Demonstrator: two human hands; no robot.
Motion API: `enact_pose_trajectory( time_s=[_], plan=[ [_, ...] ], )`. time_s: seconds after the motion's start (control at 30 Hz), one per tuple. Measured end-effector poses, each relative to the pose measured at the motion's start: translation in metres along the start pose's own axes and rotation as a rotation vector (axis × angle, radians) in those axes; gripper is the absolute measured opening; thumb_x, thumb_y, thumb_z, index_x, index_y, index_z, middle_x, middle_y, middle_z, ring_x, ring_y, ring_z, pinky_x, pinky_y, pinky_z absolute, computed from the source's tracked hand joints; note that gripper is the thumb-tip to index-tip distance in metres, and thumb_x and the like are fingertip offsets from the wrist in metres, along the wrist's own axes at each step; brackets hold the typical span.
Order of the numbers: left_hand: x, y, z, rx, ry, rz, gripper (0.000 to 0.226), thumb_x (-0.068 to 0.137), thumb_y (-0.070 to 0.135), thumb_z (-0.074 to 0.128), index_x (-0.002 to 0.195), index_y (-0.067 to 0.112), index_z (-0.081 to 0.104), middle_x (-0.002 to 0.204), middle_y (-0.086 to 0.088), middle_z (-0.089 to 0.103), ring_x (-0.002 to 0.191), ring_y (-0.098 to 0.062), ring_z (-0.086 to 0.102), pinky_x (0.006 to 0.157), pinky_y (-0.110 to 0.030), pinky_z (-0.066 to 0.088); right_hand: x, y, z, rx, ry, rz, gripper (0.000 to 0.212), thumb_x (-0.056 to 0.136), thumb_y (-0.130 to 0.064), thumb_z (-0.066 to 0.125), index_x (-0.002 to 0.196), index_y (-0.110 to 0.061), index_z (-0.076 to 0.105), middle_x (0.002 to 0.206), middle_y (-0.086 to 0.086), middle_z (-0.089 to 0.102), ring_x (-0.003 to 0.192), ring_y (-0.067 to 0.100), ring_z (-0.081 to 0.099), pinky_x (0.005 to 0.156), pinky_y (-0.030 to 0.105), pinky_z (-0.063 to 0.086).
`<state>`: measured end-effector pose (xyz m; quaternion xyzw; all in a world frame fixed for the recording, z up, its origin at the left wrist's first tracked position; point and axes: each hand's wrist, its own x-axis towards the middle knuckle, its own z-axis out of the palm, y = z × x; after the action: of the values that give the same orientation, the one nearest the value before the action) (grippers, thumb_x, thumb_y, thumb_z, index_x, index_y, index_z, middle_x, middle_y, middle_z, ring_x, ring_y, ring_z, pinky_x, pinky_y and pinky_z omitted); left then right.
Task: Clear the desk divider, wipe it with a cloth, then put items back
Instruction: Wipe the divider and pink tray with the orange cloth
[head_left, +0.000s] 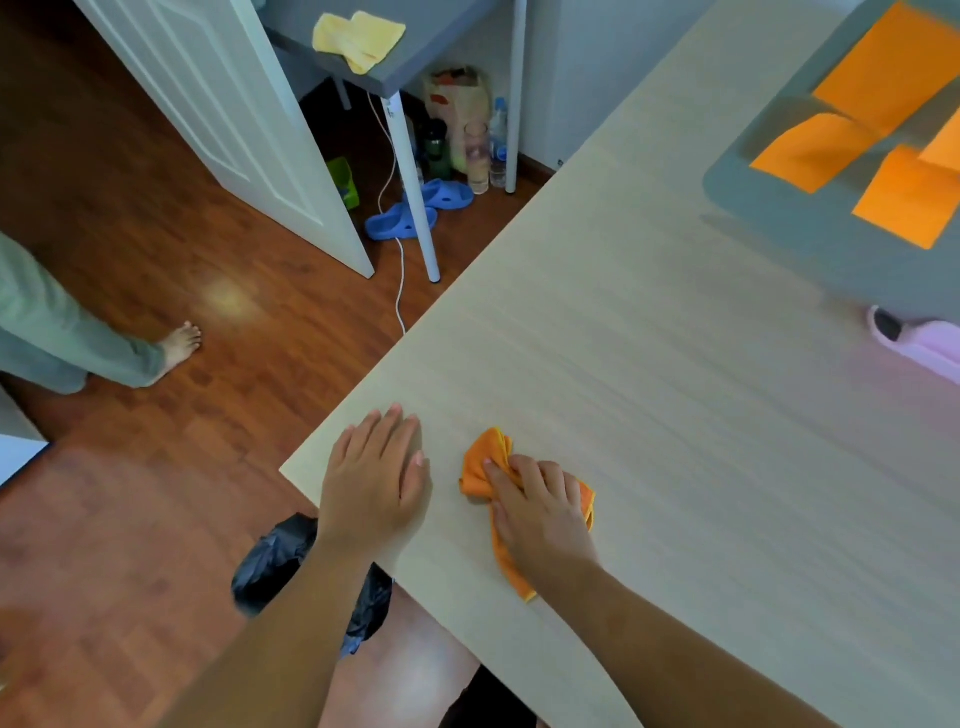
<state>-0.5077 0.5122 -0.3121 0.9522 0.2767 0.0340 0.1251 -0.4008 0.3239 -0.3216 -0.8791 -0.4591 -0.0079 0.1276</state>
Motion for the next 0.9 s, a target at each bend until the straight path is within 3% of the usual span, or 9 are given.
enact_pose_trajectory(
  time_s=[0.17, 0.33, 0.5, 0.63, 0.8, 0.9],
  plan=[
    [0.023, 0.027, 0.009, -0.021, -0.052, 0.131, 0.050, 0.092, 0.034, 0.042, 0.138, 0.016, 0.050, 0.148, -0.007, 0.047, 0.138, -0.027, 0.038, 0.113, -0.048, 0.031, -0.003, 0.023, -0.009, 0.047, -0.026, 0.064, 0.052, 0.076, -0.014, 0.075, 0.125, -0.020, 0.061, 0.109, 0.006, 0.061, 0.084, 0.029, 0.057, 0.074, 0.044, 0.054],
    [0.046, 0.068, 0.017, -0.021, -0.137, 0.252, 0.055, 0.091, 0.037, 0.044, 0.143, 0.020, 0.047, 0.154, -0.005, 0.039, 0.143, -0.027, 0.031, 0.118, -0.047, 0.022, -0.010, 0.058, -0.027, 0.042, -0.011, 0.188, 0.054, 0.073, -0.010, 0.078, 0.125, -0.019, 0.062, 0.110, 0.006, 0.062, 0.082, 0.030, 0.058, 0.074, 0.042, 0.055],
    [0.069, 0.116, 0.023, 0.013, -0.175, 0.382, 0.056, 0.090, 0.040, 0.042, 0.142, 0.020, 0.049, 0.151, -0.006, 0.042, 0.139, -0.030, 0.039, 0.115, -0.049, 0.029, -0.022, 0.115, -0.058, 0.010, 0.029, 0.422, 0.055, 0.074, -0.007, 0.075, 0.125, -0.022, 0.062, 0.110, 0.004, 0.061, 0.083, 0.029, 0.057, 0.069, 0.042, 0.054],
    [0.084, 0.169, 0.030, 0.034, -0.193, 0.543, 0.053, 0.090, 0.037, 0.042, 0.137, 0.017, 0.054, 0.146, -0.007, 0.049, 0.130, -0.030, 0.050, 0.109, -0.046, 0.038, -0.028, 0.174, -0.088, -0.062, 0.168, 0.606, 0.057, 0.072, -0.007, 0.077, 0.124, -0.022, 0.061, 0.104, 0.003, 0.060, 0.078, 0.028, 0.054, 0.062, 0.039, 0.051],
    [0.112, 0.243, 0.039, -0.020, -0.086, 0.755, 0.048, 0.090, 0.037, 0.047, 0.131, 0.016, 0.060, 0.136, -0.005, 0.058, 0.121, -0.029, 0.056, 0.104, -0.040, 0.036, -0.032, 0.254, -0.132, -0.174, 0.318, 0.640, 0.063, 0.068, -0.001, 0.074, 0.126, -0.018, 0.056, 0.100, 0.006, 0.059, 0.073, 0.030, 0.051, 0.058, 0.039, 0.048],
    [0.144, 0.303, 0.032, -0.064, 0.068, 0.887, 0.043, 0.088, 0.034, 0.050, 0.125, 0.015, 0.063, 0.129, -0.005, 0.061, 0.117, -0.032, 0.058, 0.098, -0.040, 0.041, -0.036, 0.302, -0.166, -0.258, 0.372, 0.668, 0.064, 0.067, 0.000, 0.072, 0.126, -0.017, 0.054, 0.096, 0.006, 0.059, 0.071, 0.030, 0.048, 0.056, 0.039, 0.045]
  ],
)
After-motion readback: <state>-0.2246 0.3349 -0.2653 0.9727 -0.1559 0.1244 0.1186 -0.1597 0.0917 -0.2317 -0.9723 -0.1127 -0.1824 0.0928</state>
